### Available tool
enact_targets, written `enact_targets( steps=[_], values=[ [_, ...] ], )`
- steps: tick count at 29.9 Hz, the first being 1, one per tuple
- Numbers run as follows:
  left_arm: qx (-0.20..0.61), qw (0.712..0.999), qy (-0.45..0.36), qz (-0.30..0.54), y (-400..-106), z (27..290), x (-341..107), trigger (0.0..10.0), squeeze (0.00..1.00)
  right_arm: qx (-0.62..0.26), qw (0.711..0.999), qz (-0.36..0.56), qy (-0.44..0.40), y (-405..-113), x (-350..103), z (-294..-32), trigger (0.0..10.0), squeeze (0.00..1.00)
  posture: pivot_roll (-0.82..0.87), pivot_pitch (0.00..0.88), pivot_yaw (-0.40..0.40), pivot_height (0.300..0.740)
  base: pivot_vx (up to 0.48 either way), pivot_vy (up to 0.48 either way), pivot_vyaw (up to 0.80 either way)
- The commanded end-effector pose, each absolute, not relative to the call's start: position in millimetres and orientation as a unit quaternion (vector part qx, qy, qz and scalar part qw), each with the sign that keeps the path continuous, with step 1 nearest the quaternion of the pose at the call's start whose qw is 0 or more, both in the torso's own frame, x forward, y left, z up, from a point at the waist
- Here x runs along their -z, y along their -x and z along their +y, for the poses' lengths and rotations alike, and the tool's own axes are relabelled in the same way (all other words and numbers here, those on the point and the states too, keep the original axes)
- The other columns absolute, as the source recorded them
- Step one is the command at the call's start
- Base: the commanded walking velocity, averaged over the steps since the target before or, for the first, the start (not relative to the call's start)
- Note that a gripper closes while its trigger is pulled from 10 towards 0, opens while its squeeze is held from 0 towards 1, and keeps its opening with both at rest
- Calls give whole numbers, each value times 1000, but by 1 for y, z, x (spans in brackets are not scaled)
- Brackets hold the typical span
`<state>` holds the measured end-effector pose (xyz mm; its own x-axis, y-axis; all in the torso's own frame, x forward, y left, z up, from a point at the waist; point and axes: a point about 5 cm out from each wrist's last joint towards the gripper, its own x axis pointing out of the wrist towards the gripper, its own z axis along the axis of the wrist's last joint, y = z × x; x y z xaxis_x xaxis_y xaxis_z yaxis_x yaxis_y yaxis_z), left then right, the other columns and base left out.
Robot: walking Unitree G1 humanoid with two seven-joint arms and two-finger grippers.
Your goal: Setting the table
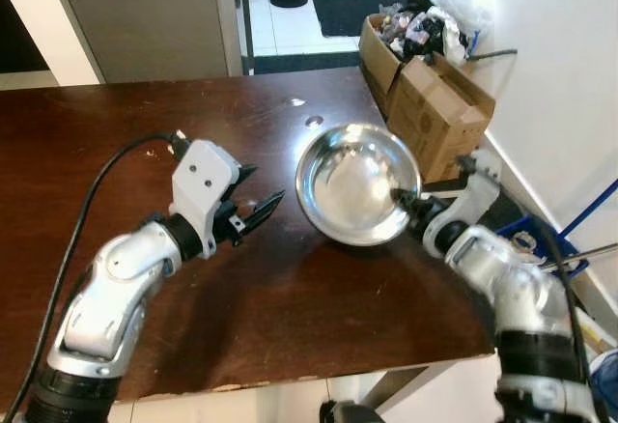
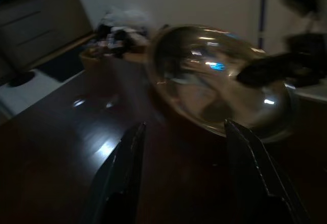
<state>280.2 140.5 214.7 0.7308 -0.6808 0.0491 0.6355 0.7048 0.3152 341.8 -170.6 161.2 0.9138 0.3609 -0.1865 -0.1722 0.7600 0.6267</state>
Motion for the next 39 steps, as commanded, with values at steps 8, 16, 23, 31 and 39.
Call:
enact_targets(
  steps=[8,16,23,31,39],
  values=[
    [380,912,-133,-72,-269,137,-214,10000,0,-208,900,257,-284,-354,-148,-141,10000,0,-99,76,-10,740,0,0,0],
    [381,913,-130,-68,-261,139,-218,10000,0,-193,905,310,-220,-356,-133,-153,10000,0,-83,95,-34,740,0,0,0],
    [382,914,-125,-62,-258,137,-215,10000,0,-167,918,297,-205,-365,-143,-174,10000,0,-91,100,-32,740,0,0,0],
    [387,913,-119,-59,-259,132,-214,10000,0,-195,921,276,-192,-367,-160,-179,10000,192,-103,100,-28,740,0,0,0],
    [388,912,-118,-59,-261,131,-213,10000,0,-216,925,252,-187,-367,-174,-168,10000,153,-113,80,-7,740,0,0,0]
  ],
)
